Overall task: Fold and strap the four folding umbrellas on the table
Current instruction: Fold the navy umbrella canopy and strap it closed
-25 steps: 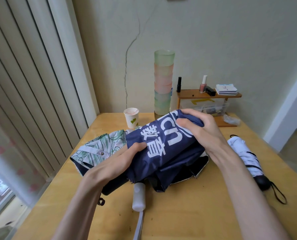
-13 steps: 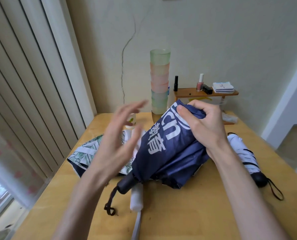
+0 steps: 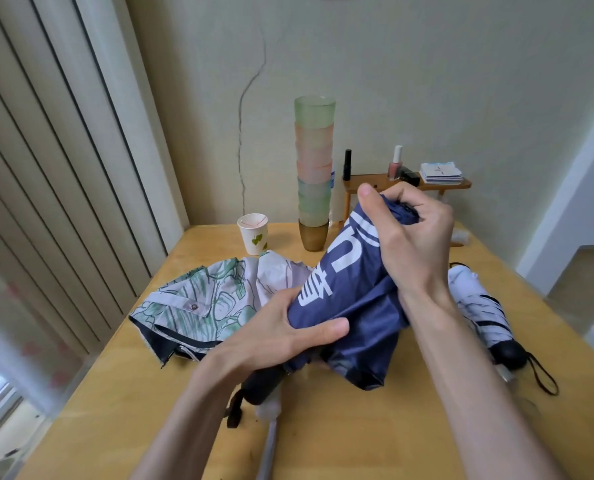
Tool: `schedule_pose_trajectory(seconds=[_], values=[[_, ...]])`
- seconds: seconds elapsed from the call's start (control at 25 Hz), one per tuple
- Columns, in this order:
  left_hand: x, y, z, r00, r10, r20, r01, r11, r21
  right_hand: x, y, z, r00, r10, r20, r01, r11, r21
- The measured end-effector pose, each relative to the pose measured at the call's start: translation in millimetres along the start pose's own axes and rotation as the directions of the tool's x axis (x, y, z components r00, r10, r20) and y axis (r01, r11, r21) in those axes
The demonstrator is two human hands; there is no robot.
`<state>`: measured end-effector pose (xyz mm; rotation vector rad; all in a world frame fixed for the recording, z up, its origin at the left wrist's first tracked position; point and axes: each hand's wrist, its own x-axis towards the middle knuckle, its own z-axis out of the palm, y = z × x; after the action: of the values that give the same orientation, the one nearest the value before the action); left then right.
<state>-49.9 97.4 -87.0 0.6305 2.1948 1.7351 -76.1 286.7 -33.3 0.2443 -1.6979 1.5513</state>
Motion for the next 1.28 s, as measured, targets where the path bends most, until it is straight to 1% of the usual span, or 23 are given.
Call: schedule_pose_trajectory(seconds=[0.04,0.08,0.16,0.24,0.32,0.4,0.48,0.56,0.6,0.64,0.72,0.8,0.88,0.92,0.96,1.0,1.04,1.12,1.16,1.2,1.28], values=[[-1,-2,-3,0.998,-0.066,0.024,0.067,0.997,-0.034,-1,1,2,1.000,-0.003,0.009,0.003,1.000,0.001],[-2,-3,-6,0.994,-0.098,0.054,0.101,0.993,-0.056,-2,2,3,1.000,0.004,0.019,-0.005,1.000,0.006],[-4,0,-12,0.992,-0.107,0.060,0.110,0.993,-0.044,-3,3,4,0.997,0.046,0.058,-0.047,0.999,0.020],[-2,-1,-15,0.996,-0.086,0.004,0.086,0.996,-0.026,-2,1,3,0.983,0.102,0.155,-0.106,0.994,0.015],[2,-5,-16,0.993,-0.062,-0.096,0.057,0.996,-0.063,1,1,0,0.956,0.144,0.256,-0.145,0.989,-0.016],[6,-9,-16,0.975,-0.073,-0.208,0.045,0.989,-0.138,5,5,-8,0.945,0.191,0.264,-0.184,0.982,-0.051],[8,-8,-15,0.954,-0.076,-0.289,0.029,0.986,-0.163,8,10,-15,0.931,0.222,0.289,-0.198,0.974,-0.111],[9,-6,-14,0.947,-0.061,-0.315,-0.001,0.981,-0.192,7,15,-16,0.887,0.261,0.380,-0.206,0.962,-0.180],[9,-4,-14,0.946,-0.052,-0.319,-0.025,0.972,-0.234,5,18,-13,0.867,0.273,0.416,-0.210,0.959,-0.192],[8,-2,-13,0.944,-0.053,-0.327,-0.045,0.958,-0.284,4,22,-10,0.866,0.272,0.421,-0.209,0.959,-0.189],[8,2,-16,0.931,-0.087,-0.354,-0.050,0.931,-0.361,1,29,-4,0.912,0.246,0.329,-0.201,0.966,-0.166],[8,2,-24,0.918,-0.117,-0.379,-0.035,0.928,-0.370,1,29,-5,0.956,0.219,0.194,-0.202,0.974,-0.104],[5,2,-33,0.911,-0.101,-0.401,-0.051,0.935,-0.352,5,24,-11,0.975,0.208,0.081,-0.205,0.978,-0.035],[4,3,-35,0.906,-0.097,-0.413,-0.064,0.930,-0.361,6,21,-13,0.977,0.199,0.075,-0.199,0.980,-0.011],[3,4,-37,0.897,-0.101,-0.430,-0.077,0.923,-0.378,6,18,-14,0.975,0.188,0.122,-0.190,0.982,0.009],[2,5,-38,0.884,-0.108,-0.454,-0.089,0.916,-0.391,5,15,-13,0.960,0.171,0.224,-0.180,0.983,0.021],[0,7,-37,0.873,-0.108,-0.476,-0.102,0.914,-0.393,2,13,-10,0.922,0.142,0.360,-0.152,0.988,-0.001],[-1,8,-36,0.866,-0.090,-0.491,-0.124,0.915,-0.385,-7,13,0,0.782,0.079,0.618,0.011,0.990,-0.140],[-1,8,-36,0.868,-0.084,-0.490,-0.128,0.914,-0.384,-14,15,6,0.727,0.064,0.684,0.101,0.975,-0.198],[-1,9,-35,0.868,-0.081,-0.490,-0.131,0.914,-0.385,-19,18,13,0.719,0.049,0.693,0.161,0.959,-0.235],[0,9,-35,0.864,-0.082,-0.497,-0.136,0.912,-0.386,-27,25,24,0.782,-0.010,0.624,0.228,0.936,-0.270]])
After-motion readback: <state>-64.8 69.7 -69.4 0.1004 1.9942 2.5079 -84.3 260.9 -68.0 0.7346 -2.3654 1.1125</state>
